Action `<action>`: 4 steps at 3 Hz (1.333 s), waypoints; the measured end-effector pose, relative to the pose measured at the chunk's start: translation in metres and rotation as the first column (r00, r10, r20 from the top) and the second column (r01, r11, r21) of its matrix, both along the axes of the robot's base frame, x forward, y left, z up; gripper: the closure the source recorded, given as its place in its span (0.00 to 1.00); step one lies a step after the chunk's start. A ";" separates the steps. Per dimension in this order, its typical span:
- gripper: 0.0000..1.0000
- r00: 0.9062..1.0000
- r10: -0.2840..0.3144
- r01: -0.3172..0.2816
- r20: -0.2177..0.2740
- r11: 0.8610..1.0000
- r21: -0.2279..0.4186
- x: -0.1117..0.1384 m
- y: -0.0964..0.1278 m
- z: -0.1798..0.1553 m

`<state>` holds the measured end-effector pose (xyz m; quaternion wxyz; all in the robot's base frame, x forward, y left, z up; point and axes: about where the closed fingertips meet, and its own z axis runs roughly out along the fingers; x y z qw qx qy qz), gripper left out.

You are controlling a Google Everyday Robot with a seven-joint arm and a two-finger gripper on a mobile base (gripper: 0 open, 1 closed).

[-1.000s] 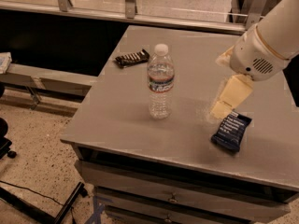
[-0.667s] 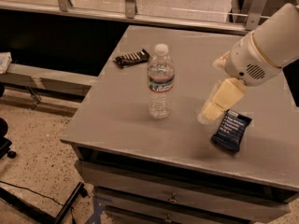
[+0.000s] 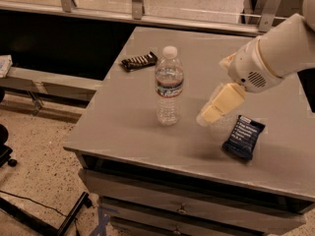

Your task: Knock water bottle over

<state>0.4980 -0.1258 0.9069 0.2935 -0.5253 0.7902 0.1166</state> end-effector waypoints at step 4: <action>0.00 0.997 0.068 -0.069 0.024 0.995 0.070 -0.002 0.062 -0.011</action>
Offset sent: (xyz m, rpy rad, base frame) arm 0.0139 0.0398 -0.0097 0.0653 -0.0222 0.0282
